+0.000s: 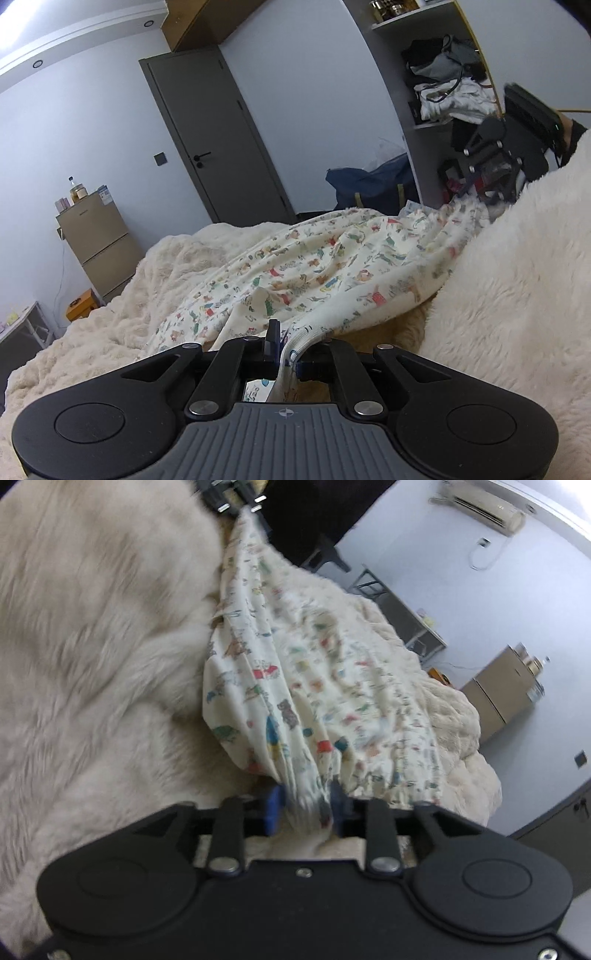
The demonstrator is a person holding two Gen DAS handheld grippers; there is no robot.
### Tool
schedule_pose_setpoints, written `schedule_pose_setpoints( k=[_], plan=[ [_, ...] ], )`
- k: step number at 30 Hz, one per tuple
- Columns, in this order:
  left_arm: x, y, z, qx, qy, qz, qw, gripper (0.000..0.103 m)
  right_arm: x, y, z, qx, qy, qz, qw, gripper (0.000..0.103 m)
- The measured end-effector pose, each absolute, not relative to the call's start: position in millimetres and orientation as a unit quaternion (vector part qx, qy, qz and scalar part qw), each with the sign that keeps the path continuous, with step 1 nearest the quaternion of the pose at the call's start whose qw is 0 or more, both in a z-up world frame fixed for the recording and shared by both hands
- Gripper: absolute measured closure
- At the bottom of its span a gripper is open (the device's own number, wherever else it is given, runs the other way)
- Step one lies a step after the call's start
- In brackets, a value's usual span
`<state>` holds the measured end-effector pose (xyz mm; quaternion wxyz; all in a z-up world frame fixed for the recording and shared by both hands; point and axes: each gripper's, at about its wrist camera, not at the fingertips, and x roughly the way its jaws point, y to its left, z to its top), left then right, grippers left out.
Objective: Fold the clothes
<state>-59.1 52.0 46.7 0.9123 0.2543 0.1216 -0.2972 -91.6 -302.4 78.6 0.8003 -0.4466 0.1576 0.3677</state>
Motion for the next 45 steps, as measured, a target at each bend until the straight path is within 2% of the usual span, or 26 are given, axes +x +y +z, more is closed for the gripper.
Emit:
schedule_pose_setpoints(
  k=[2,4,8,13,16,20,25,27,29,31,32,33,35,37,38,41,45],
  plan=[
    [-56.3,53.7,49.9,0.254,0.119,-0.294,0.914,0.097,-89.1,-299.7,77.1,-0.437,0.157,0.376,0.802,0.085],
    [-53.2,54.6,53.9,0.258,0.115,-0.290,0.914,0.097,-83.3,-304.6,84.3,-0.406,0.150,0.386,0.815,0.088],
    [-21.3,51.1,78.2,0.281,0.091,-0.271,0.916,0.097,-72.9,-322.8,103.3,-0.343,0.106,0.392,0.847,0.089],
    [44.3,42.4,110.2,0.280,0.094,-0.261,0.919,0.097,-15.2,-362.3,126.6,-0.176,0.087,0.394,0.898,0.089],
    [109.0,23.2,125.8,0.288,0.121,-0.256,0.915,0.097,33.8,-383.9,128.1,-0.078,0.104,0.380,0.916,0.089],
    [197.6,-12.6,122.9,0.288,0.183,-0.246,0.907,0.097,95.8,-399.9,117.3,-0.013,0.143,0.345,0.928,0.090],
    [271.5,-42.4,92.4,0.252,0.265,-0.229,0.902,0.096,165.8,-414.7,86.4,0.045,0.215,0.287,0.932,0.090],
    [283.0,-48.1,79.4,0.249,0.282,-0.218,0.900,0.087,176.2,-419.4,73.0,0.054,0.235,0.261,0.935,0.089],
    [290.3,-53.4,63.8,0.253,0.295,-0.199,0.900,0.047,179.0,-420.9,61.6,0.057,0.255,0.218,0.940,0.083],
    [291.1,-53.1,51.2,0.253,0.312,-0.178,0.898,0.033,177.6,-421.8,53.4,0.060,0.271,0.181,0.944,0.075],
    [287.3,-45.4,51.2,0.242,0.317,-0.179,0.899,0.029,174.6,-420.6,51.7,0.060,0.274,0.167,0.945,0.075],
    [283.5,-37.8,51.2,0.230,0.323,-0.179,0.900,0.027,165.8,-415.1,56.1,0.058,0.266,0.165,0.948,0.074],
    [273.7,-20.1,52.7,0.203,0.331,-0.180,0.904,0.016,148.1,-404.1,65.0,0.054,0.249,0.163,0.953,0.063],
    [242.5,15.8,66.2,0.152,0.325,-0.180,0.916,0.013,130.4,-393.2,73.8,0.050,0.232,0.160,0.958,0.058],
    [226.1,32.0,72.1,0.134,0.321,-0.182,0.920,0.011,121.5,-387.7,78.3,0.048,0.224,0.159,0.960,0.051],
    [186.5,66.9,79.3,0.127,0.303,-0.197,0.924,0.007,94.4,-366.4,92.3,0.039,0.199,0.166,0.965,0.038],
    [103.7,123.2,69.4,0.145,0.291,-0.210,0.922,0.007,73.3,-311.0,109.5,-0.007,0.186,0.244,0.952,0.038]
  ],
)
